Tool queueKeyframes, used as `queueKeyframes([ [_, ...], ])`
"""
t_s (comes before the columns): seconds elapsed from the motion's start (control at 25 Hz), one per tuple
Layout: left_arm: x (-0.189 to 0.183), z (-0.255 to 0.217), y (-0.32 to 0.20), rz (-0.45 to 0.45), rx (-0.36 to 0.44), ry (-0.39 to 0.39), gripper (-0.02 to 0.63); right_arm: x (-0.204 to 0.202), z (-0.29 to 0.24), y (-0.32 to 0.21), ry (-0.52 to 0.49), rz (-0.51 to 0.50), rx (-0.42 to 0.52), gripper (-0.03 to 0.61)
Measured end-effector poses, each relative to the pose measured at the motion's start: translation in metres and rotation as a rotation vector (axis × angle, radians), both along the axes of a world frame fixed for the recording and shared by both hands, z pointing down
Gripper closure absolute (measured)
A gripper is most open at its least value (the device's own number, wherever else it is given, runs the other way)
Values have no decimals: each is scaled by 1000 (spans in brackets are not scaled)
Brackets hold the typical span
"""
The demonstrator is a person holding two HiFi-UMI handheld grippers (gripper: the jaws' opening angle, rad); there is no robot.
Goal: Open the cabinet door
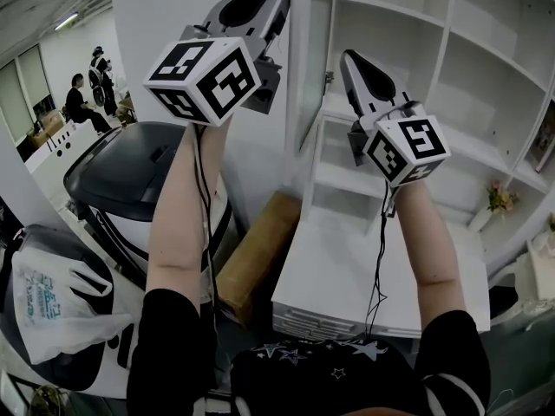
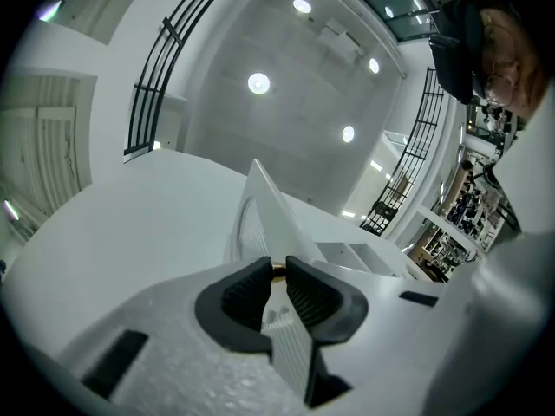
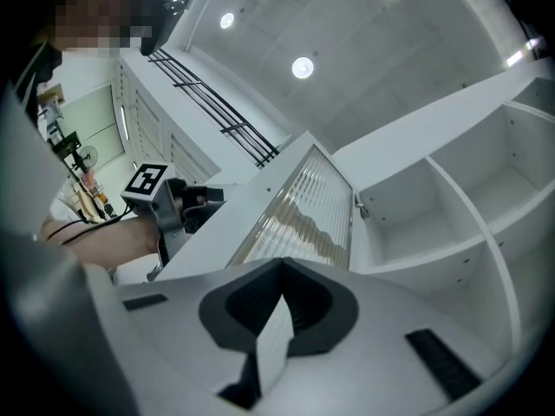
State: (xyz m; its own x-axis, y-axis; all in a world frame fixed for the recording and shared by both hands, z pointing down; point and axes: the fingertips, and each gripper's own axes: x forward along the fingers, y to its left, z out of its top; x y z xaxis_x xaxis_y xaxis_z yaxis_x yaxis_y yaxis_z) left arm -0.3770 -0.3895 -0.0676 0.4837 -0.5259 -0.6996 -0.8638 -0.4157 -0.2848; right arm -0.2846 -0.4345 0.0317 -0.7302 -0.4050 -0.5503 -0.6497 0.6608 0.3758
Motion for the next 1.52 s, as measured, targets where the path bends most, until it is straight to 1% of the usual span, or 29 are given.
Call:
queueKeyframes([
  [0.16, -1, 2, 1, -17, 1, -2, 557, -6, 5, 0, 0, 1, -22, 572],
  [0.24, -3, 2, 2, -54, 9, 6, 562, -5, 7, 0, -6, 4, -36, 572],
  [0.28, -5, 2, 2, -81, 14, 15, 578, -3, 8, 0, -11, 3, -44, 572],
  [0.32, -7, 4, 4, -109, 18, 19, 608, 0, 8, 1, -17, -1, -52, 572],
  [0.4, -6, 12, 11, -139, 16, 6, 609, 7, 11, 6, -22, -12, -61, 572],
  [0.48, -3, 21, 20, -147, 1, -2, 609, 16, 17, 12, -18, -19, -72, 572],
  [0.64, 2, 35, 40, -211, -21, 15, 609, 35, 30, 28, 5, -40, -103, 572],
  [0.72, 7, 43, 48, -229, -39, 35, 609, 49, 36, 37, 20, -36, -105, 572],
  [0.84, 19, 59, 61, -223, -80, 60, 609, 74, 44, 52, 32, -19, -117, 572],
  [0.92, 31, 72, 71, -220, -113, 60, 609, 88, 53, 61, 49, -8, -141, 572],
  [1.08, 54, 100, 92, -248, -157, 52, 609, 116, 73, 81, 94, 21, -169, 572],
  [1.28, 81, 154, 117, -269, -238, 87, 607, 151, 119, 107, 168, 37, -208, 572],
  [1.52, 111, 221, 152, -308, -333, 126, 607, 195, 164, 139, 196, 29, -268, 572],
])
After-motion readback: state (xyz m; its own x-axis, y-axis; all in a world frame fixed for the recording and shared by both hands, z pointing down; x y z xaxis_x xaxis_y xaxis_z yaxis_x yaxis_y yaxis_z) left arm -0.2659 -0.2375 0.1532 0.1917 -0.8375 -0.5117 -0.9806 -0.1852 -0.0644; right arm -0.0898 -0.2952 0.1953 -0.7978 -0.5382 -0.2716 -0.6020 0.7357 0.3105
